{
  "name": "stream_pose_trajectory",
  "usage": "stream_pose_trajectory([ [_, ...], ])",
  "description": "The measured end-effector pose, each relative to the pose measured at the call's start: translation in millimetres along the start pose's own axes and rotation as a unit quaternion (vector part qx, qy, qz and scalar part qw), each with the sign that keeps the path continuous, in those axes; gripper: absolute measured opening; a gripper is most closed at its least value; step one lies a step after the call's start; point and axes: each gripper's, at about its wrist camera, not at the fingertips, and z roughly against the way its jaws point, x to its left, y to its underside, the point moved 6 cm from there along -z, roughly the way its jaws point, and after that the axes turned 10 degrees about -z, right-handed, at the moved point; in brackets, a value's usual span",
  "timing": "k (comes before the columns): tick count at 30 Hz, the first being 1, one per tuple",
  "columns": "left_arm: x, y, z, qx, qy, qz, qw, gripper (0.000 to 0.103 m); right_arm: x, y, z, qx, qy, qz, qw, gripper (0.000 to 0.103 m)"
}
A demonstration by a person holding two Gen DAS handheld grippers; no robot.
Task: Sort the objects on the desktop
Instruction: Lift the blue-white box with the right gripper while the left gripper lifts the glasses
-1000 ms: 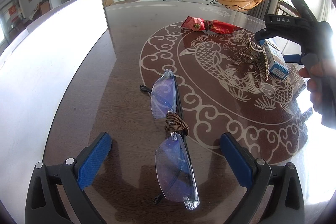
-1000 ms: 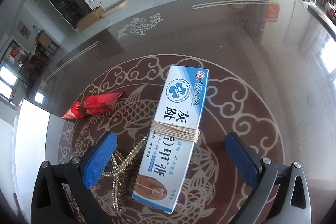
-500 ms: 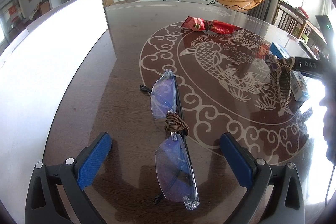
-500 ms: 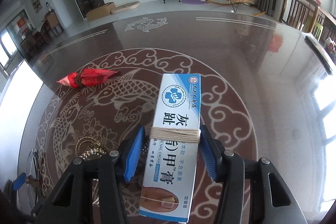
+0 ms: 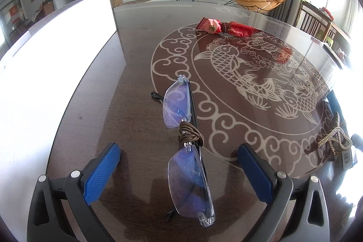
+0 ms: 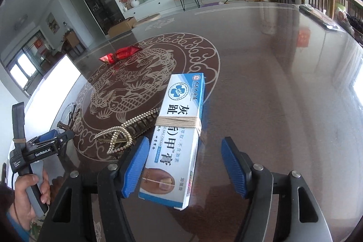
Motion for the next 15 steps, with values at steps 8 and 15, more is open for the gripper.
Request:
stream_pose_trajectory([
  [8, 0.1, 0.0, -0.1, 0.000, 0.000, 0.000, 1.0000, 0.103, 18.0, -0.6, -11.1, 0.042, 0.030, 0.069, 0.996, 0.070],
  [15, 0.1, 0.1, -0.2, 0.000, 0.000, 0.000, 1.0000, 0.103, 21.9, -8.6, -29.4, 0.065, 0.077, 0.101, 0.990, 0.070],
])
